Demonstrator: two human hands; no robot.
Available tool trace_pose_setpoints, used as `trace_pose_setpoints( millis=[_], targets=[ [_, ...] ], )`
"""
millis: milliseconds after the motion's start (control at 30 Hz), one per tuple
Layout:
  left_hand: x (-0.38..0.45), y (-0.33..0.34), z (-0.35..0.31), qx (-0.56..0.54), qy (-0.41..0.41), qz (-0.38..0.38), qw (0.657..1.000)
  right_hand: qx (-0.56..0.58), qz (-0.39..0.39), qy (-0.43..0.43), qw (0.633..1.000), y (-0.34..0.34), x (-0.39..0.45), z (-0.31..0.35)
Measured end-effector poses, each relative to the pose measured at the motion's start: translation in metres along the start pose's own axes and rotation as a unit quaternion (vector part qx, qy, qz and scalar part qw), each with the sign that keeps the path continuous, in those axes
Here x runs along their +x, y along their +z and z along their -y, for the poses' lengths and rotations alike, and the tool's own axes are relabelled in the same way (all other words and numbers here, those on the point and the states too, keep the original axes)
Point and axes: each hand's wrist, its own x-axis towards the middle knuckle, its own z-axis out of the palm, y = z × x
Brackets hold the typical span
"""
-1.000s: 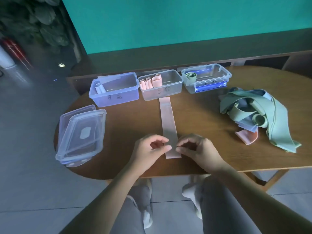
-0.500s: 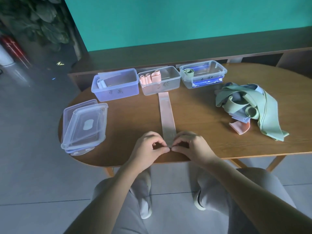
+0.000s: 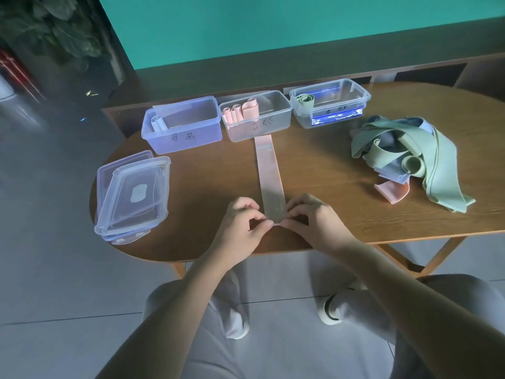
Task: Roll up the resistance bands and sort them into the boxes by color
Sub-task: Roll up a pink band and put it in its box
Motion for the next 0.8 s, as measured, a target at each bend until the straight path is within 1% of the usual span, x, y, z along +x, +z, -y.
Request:
trace_pose_setpoints(
  millis=[100, 233, 333, 367, 433, 567, 800],
  targets=[
    [0.002, 0.003, -0.002, 0.004, -0.034, -0.002, 0.999, -0.008, 0.006, 0.017, 1.000, -0.003, 0.002, 0.005],
    [0.005, 0.001, -0.004, -0.020, -0.077, -0.012, 0.997, 0.005, 0.014, 0.075, 0.997, -0.005, 0.008, 0.010],
    [0.005, -0.001, -0.004, -0.042, -0.053, -0.002, 0.998, 0.010, 0.011, 0.086, 0.996, -0.005, 0.010, 0.013],
    [0.005, 0.000, -0.004, -0.043, -0.040, 0.005, 0.998, 0.016, 0.011, 0.076, 0.997, -0.005, 0.009, 0.013],
    [0.005, 0.000, -0.003, -0.032, -0.015, 0.023, 0.999, 0.032, 0.017, 0.026, 0.999, -0.004, 0.007, 0.011],
    [0.004, 0.002, 0.001, 0.004, 0.044, 0.036, 0.998, 0.035, 0.055, -0.035, 0.997, 0.001, 0.008, 0.001],
    [0.001, -0.002, 0.002, 0.013, 0.059, 0.037, 0.998, -0.007, 0.049, -0.089, 0.995, 0.002, 0.006, -0.010]
  ],
)
